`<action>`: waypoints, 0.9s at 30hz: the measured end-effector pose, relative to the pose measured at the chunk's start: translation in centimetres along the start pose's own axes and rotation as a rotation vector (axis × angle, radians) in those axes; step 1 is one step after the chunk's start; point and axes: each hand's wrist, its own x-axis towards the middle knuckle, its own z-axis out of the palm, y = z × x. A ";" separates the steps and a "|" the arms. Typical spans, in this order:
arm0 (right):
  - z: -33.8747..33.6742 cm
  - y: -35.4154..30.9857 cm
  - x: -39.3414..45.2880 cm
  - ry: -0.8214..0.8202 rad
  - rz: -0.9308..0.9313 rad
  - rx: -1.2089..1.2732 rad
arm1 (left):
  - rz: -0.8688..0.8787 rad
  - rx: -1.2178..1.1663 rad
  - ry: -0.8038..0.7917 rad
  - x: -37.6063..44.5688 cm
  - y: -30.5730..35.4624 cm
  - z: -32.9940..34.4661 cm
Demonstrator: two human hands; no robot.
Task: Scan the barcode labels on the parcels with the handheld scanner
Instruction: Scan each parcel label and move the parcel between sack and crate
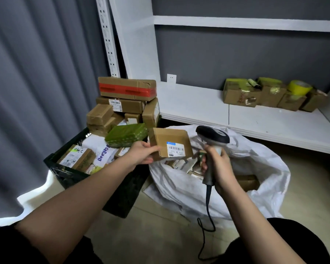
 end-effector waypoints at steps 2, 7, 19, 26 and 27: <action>-2.7 -0.4 1.4 0.065 -0.001 0.011 | 0.014 0.065 -0.043 0.8 0.5 3.5; -9.9 -0.8 5.1 0.201 -0.006 -0.056 | 0.013 0.175 -0.170 3.2 1.0 13.3; -18.8 -0.6 9.0 0.395 0.020 0.070 | -0.437 -0.067 -0.334 7.4 -2.0 30.3; -19.7 -0.7 10.0 0.443 0.046 0.078 | -0.488 -0.309 -0.379 8.7 -2.9 34.1; -19.7 -0.7 10.0 0.449 0.048 0.091 | -0.511 -0.284 -0.455 8.5 -2.8 34.1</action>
